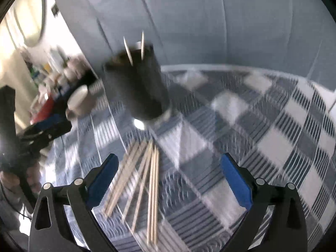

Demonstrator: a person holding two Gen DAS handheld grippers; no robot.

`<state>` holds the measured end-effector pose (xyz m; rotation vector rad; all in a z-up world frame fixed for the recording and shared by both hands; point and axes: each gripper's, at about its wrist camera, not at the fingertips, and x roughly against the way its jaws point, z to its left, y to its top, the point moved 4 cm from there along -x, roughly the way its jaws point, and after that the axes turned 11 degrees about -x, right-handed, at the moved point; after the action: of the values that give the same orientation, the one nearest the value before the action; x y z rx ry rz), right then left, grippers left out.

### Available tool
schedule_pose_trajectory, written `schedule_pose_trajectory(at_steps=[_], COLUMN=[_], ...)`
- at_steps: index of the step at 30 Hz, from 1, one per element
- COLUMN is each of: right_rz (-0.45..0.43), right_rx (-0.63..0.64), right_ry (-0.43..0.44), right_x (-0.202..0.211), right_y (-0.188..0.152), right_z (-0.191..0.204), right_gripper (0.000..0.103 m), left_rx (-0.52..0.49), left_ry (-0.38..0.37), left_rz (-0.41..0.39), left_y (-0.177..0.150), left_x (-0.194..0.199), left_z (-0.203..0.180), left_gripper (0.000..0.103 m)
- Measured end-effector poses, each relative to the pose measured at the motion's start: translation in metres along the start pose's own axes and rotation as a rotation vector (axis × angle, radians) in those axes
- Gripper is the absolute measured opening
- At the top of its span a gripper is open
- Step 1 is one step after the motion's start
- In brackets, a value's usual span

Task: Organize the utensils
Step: 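Move both tools back down toward the remaining chopsticks on the cloth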

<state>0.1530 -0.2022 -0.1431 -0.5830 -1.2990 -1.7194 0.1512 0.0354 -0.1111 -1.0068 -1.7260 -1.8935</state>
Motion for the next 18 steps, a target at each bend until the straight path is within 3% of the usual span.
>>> schedule_pose_trajectory(at_steps=[9, 18], right_rz=[0.119, 0.147], right_rx=[0.016, 0.018], right_ry=[-0.053, -0.079], right_x=[-0.036, -0.065], right_y=[-0.057, -0.066], right_z=[-0.017, -0.016], right_gripper=[0.093, 0.093], left_rx=[-0.005, -0.011], left_ry=[-0.01, 0.044], left_rz=[0.151, 0.252], left_y=[-0.072, -0.091], left_x=[-0.033, -0.06], left_z=[-0.02, -0.015], left_gripper=[0.097, 0.097])
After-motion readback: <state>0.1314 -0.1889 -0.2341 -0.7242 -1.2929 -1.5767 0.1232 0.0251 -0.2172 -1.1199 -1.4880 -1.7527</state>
